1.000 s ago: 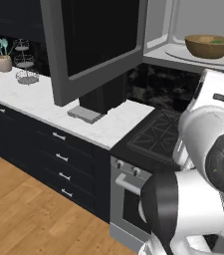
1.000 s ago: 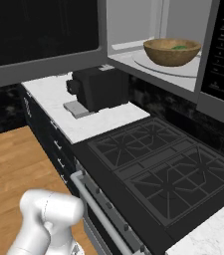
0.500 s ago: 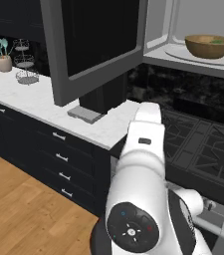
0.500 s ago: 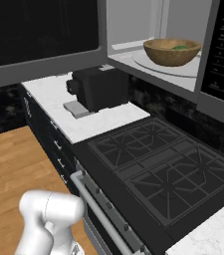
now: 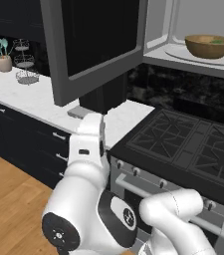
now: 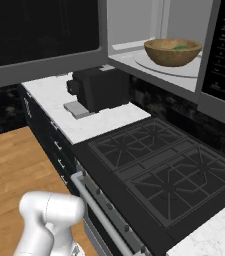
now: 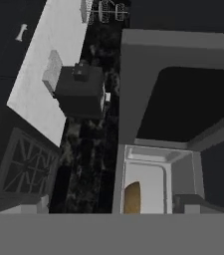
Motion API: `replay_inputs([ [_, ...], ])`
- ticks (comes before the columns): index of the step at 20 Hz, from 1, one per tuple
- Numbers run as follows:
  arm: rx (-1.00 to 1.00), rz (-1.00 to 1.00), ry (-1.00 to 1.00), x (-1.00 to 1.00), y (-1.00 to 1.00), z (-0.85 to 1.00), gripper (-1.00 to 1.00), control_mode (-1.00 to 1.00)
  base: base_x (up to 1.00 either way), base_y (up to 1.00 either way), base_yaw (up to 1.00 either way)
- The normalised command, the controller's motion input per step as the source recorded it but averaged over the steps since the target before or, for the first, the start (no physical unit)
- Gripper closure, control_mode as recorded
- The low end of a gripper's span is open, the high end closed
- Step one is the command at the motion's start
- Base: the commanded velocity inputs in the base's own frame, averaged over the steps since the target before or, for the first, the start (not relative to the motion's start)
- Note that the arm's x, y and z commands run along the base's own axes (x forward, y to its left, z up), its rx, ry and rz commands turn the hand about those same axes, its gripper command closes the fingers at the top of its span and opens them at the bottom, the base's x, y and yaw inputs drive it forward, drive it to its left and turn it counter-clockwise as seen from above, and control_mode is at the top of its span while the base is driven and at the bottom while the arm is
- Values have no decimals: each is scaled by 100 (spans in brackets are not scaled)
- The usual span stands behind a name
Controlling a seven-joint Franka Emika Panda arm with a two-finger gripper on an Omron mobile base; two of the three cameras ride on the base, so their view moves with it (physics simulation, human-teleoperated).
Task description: Pick the broccoli from the sink and place it in the bowl. Then pick the bowl and place it in the microwave. Then close the microwave door and press the start button.
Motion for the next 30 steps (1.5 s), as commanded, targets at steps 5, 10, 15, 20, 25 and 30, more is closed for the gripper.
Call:
replay_inputs([
  [5,-8,-6,0,76,65,-17,-100,-100,0,0,0],
  [10,-4,-8,0,85,57,-16,-100,-100,0,0,0],
  [15,-1,-7,0,83,47,-19,-100,-100,0,0,0],
  [20,-1,-6,-2,77,33,-14,-100,-100,0,0,0],
  [25,-1,-8,-8,55,0,0,-100,-100,0,0,0],
  [30,-2,-10,-7,62,-5,2,-100,-100,0,0,0],
])
